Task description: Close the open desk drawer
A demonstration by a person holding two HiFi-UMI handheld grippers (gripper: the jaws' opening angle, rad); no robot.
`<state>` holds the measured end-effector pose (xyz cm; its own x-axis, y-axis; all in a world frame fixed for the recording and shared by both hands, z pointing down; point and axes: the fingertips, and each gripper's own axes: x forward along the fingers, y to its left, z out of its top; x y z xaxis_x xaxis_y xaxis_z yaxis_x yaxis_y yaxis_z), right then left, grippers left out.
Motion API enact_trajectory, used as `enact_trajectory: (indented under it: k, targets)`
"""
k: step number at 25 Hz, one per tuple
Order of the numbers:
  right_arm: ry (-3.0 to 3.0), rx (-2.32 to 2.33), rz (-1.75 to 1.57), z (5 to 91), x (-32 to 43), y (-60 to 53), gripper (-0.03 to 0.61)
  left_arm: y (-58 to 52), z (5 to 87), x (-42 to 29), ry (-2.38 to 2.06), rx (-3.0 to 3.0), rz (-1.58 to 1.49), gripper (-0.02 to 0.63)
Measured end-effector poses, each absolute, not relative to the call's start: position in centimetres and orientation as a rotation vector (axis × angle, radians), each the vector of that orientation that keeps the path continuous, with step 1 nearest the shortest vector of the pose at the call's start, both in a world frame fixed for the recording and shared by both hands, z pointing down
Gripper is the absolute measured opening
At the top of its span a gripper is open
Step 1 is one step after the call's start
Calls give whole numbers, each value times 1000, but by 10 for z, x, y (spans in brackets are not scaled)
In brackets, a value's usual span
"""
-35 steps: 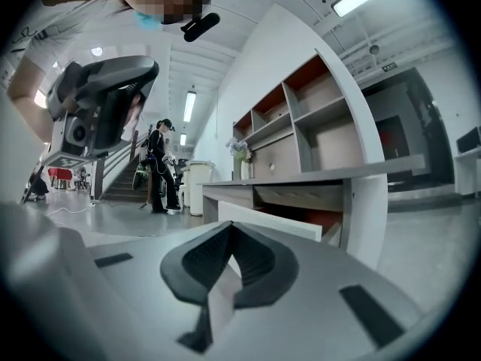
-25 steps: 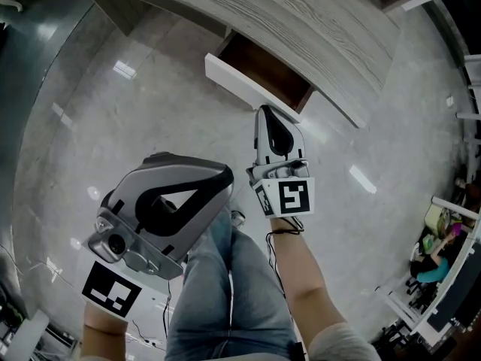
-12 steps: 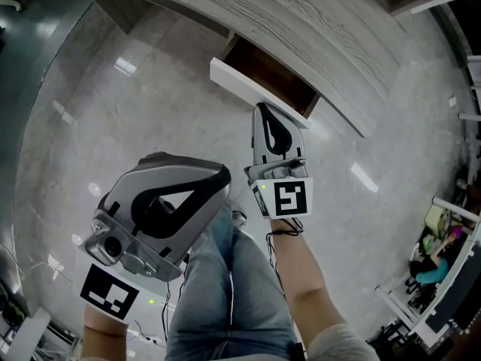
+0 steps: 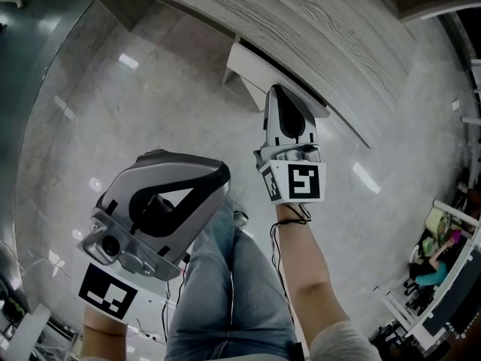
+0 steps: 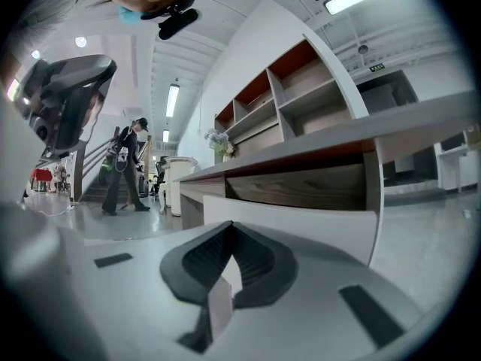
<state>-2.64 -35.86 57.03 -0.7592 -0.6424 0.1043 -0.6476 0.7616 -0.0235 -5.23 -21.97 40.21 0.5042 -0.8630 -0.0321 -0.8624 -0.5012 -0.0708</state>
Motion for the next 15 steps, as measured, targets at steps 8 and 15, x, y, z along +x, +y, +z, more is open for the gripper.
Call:
enact_trajectory:
  k: [8, 15]
  targets:
    - [-2849, 1057, 88, 571, -27, -385, 6, -224, 406, -57, 1540, -2655, -28, 9]
    - [-2860, 1018, 91, 568, -24, -379, 6, -223, 407, -52, 1548, -2649, -38, 9]
